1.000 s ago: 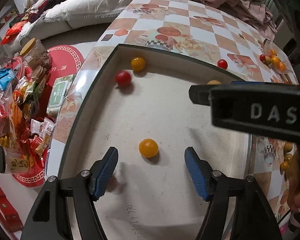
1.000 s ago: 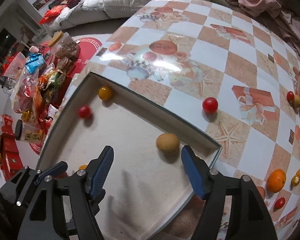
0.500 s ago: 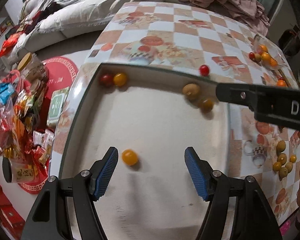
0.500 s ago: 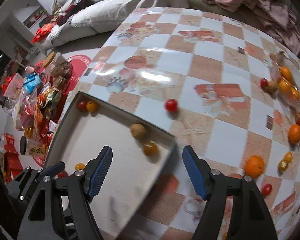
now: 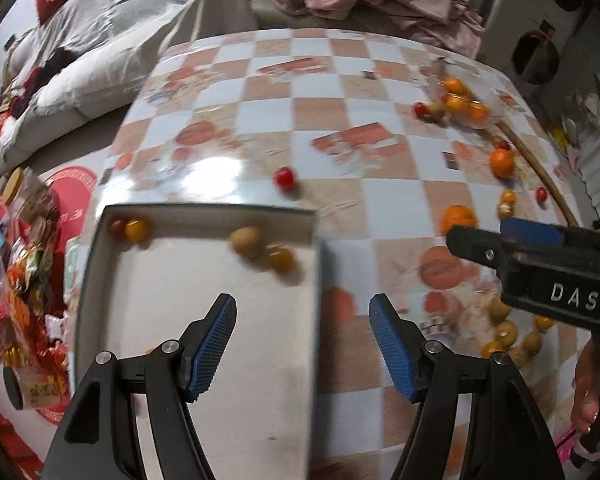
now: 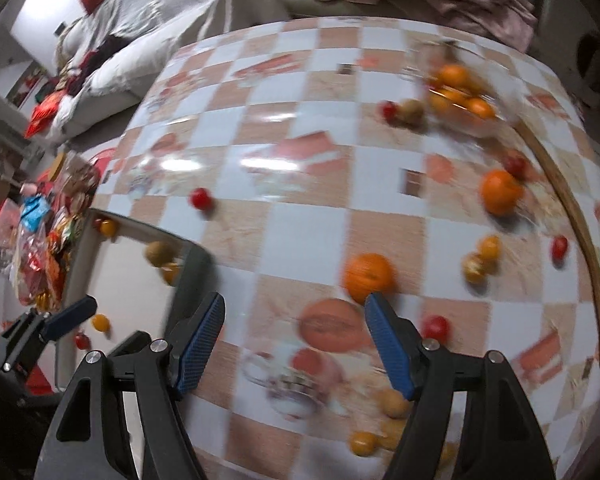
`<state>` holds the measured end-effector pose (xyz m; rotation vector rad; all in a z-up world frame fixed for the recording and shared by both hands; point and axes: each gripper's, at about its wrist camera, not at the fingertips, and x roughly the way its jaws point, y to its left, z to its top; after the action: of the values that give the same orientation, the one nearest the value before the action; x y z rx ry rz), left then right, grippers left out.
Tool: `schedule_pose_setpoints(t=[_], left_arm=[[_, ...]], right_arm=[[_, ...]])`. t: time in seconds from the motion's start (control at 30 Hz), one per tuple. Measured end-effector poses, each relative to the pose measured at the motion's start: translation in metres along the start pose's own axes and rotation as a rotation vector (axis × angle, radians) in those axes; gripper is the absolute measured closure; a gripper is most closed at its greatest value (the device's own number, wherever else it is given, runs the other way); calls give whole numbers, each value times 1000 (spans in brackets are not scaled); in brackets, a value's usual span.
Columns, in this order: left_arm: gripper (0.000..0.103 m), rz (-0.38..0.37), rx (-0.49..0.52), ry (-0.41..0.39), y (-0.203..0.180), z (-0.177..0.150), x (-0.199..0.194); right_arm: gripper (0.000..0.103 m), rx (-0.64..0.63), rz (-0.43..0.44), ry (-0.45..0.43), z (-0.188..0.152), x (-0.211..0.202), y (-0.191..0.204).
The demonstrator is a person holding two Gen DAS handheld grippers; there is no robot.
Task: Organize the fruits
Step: 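Move both open tools back over the fruit on the table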
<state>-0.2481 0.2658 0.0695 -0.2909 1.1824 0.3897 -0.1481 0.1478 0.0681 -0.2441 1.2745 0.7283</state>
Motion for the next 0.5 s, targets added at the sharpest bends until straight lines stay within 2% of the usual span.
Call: schedule_pose_setpoints(t=[0.27, 0.5], left_arm=[[33, -62, 48, 33, -50, 14, 18], [33, -73, 79, 48, -87, 28, 37]], right_arm=[[27, 113, -88, -5, -19, -12, -77], [27, 213, -146, -8, -26, -17, -134]])
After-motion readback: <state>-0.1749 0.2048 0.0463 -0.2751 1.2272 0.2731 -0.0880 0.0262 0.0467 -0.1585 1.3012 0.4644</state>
